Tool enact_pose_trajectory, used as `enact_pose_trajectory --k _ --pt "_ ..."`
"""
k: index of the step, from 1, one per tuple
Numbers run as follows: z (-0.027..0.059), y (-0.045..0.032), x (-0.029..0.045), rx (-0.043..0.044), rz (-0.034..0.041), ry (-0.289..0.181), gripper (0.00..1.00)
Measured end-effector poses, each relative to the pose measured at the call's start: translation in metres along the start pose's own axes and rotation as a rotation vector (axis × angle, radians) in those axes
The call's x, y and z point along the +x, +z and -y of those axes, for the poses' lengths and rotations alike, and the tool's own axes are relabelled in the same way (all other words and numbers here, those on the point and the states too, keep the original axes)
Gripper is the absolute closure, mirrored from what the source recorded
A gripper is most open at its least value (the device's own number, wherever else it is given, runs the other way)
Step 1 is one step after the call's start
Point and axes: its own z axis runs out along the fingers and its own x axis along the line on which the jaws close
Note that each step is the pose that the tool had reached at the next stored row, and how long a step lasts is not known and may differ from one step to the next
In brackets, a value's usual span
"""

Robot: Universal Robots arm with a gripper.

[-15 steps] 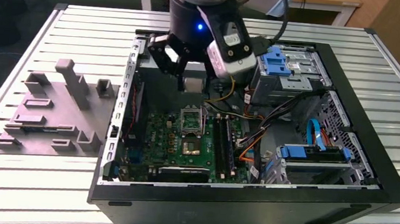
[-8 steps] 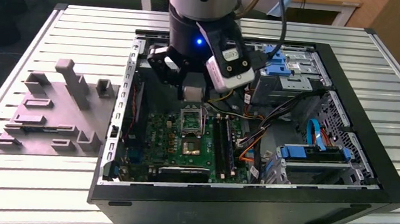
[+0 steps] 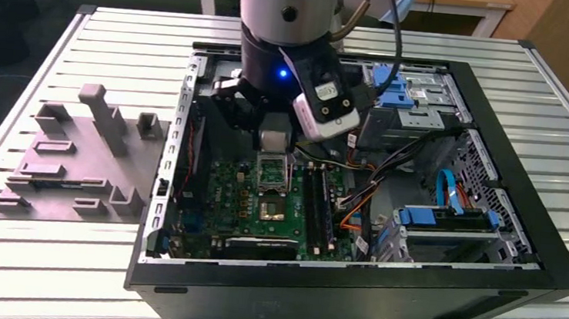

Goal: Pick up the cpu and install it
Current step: 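Place the cpu into insertion slot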

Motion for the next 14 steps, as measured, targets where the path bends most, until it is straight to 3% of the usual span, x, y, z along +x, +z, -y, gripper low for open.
enact_pose_trajectory --k 14 --pt "0.0017 0.0256 -0.0001 -0.0001 -0.0005 -0.008 0.52"
